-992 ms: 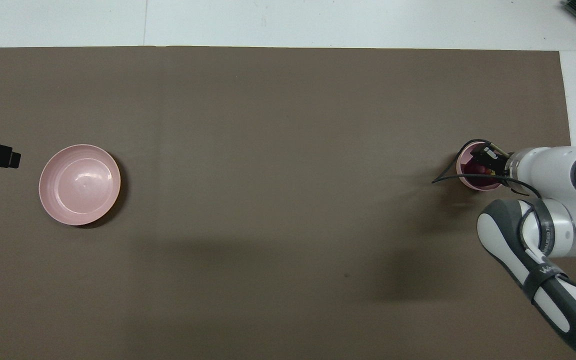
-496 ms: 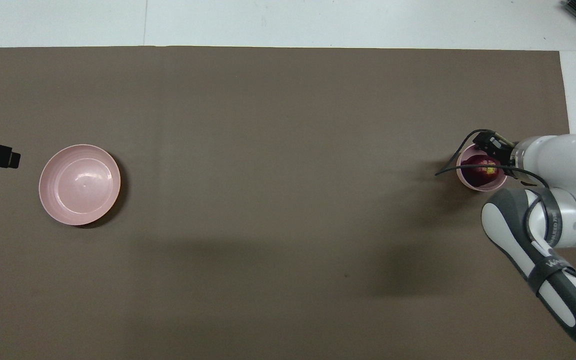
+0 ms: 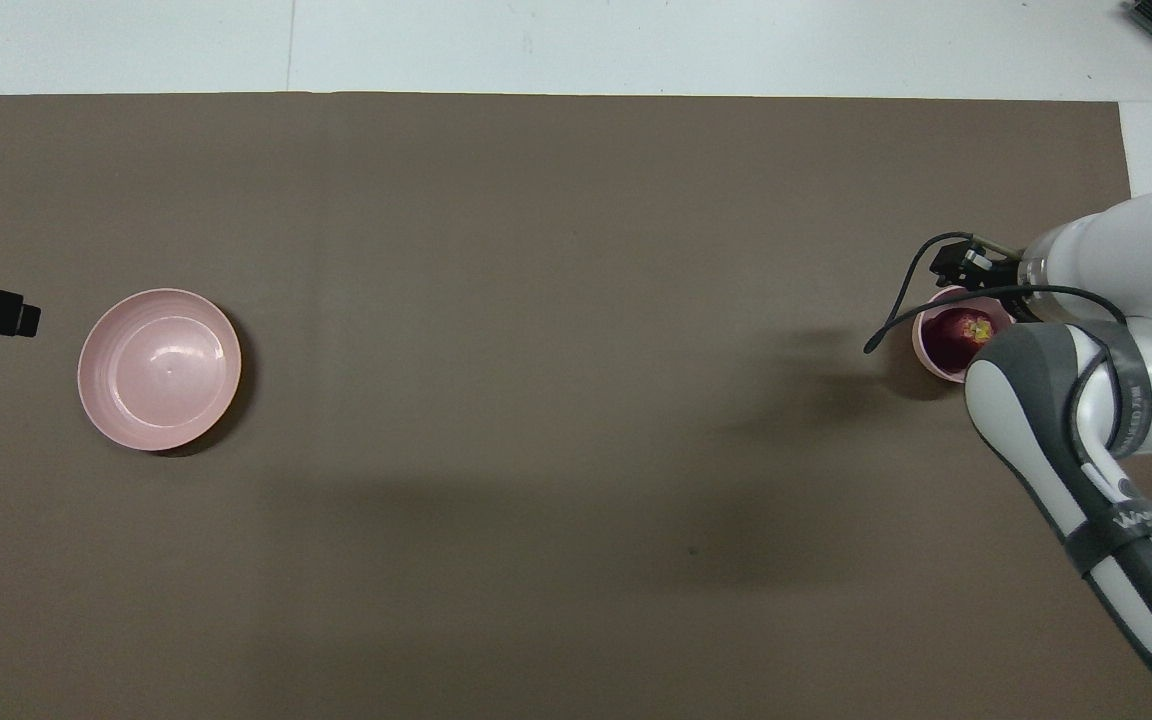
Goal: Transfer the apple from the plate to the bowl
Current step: 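Open the right gripper to release the apple into the bowl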
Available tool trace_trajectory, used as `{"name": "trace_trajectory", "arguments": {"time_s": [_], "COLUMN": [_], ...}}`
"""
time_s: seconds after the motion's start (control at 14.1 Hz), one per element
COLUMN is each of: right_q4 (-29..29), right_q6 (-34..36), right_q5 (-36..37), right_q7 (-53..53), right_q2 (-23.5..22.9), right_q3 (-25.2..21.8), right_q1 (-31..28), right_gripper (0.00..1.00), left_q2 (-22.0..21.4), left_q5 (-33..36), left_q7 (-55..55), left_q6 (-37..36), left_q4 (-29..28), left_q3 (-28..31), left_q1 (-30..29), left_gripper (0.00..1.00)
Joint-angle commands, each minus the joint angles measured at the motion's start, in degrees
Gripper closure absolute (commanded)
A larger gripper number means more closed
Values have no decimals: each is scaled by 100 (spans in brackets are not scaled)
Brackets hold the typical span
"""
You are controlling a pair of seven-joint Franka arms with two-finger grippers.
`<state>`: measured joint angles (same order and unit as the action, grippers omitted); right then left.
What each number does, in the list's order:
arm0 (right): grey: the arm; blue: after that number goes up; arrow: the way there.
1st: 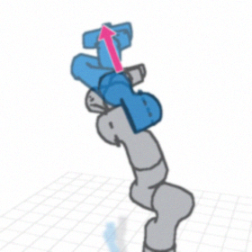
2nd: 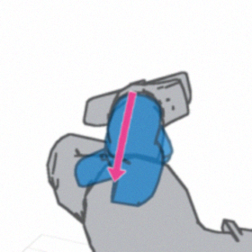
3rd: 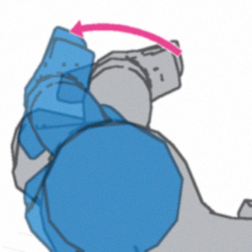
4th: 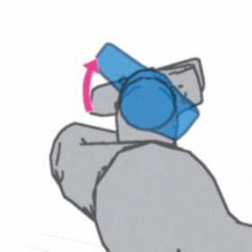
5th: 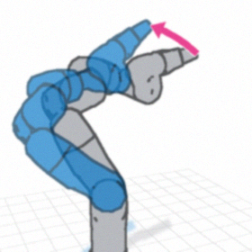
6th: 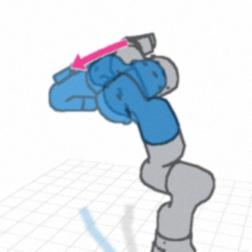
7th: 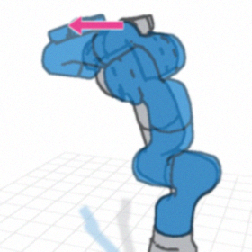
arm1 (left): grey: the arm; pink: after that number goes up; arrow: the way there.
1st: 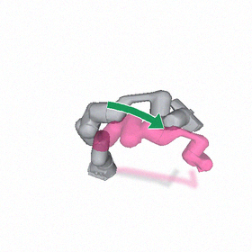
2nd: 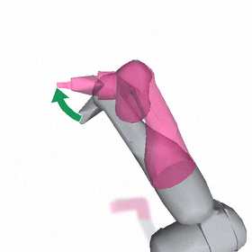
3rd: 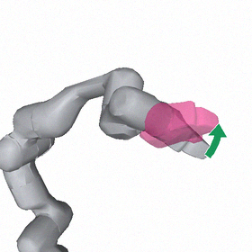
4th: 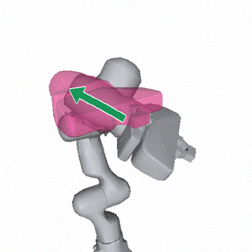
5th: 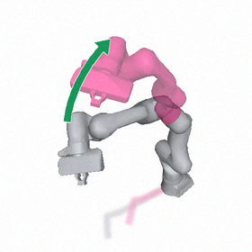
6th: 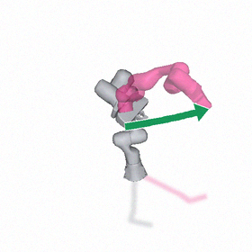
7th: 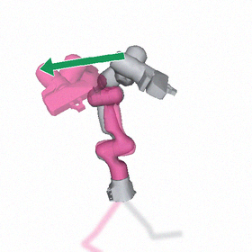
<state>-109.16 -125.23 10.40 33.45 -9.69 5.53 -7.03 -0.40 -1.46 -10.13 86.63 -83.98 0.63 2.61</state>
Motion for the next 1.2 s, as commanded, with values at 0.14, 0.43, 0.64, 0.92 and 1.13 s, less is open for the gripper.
{"name": "trace_trajectory", "arguments": {"time_s": [0.14,0.43,0.64,0.92,1.13], "right_q4": [597,1106,1432,1345,1353], "right_q6": [1042,2131,2976,3566,3944], "right_q5": [-564,-741,-750,-759,-898], "right_q7": [-1925,-2528,-2493,-2755,-2915], "right_q2": [2,230,467,1012,1232], "right_q3": [115,202,316,317,291], "right_q1": [-18,-9,-9,-27,-88], "right_gripper": [0,0,0,0,0], "left_q2": [-39,-39,-39,-39,-39], "left_q5": [-65,-56,-56,-65,-65], "left_q7": [-16,-16,-16,-16,-16], "left_q6": [-129,-129,-129,-129,-129], "left_q4": [48,48,48,48,48], "left_q3": [-1,-1,-1,-1,-1], "left_q1": [-23,-23,-23,-23,-23], "left_gripper": [0,0,0,0,0]}}
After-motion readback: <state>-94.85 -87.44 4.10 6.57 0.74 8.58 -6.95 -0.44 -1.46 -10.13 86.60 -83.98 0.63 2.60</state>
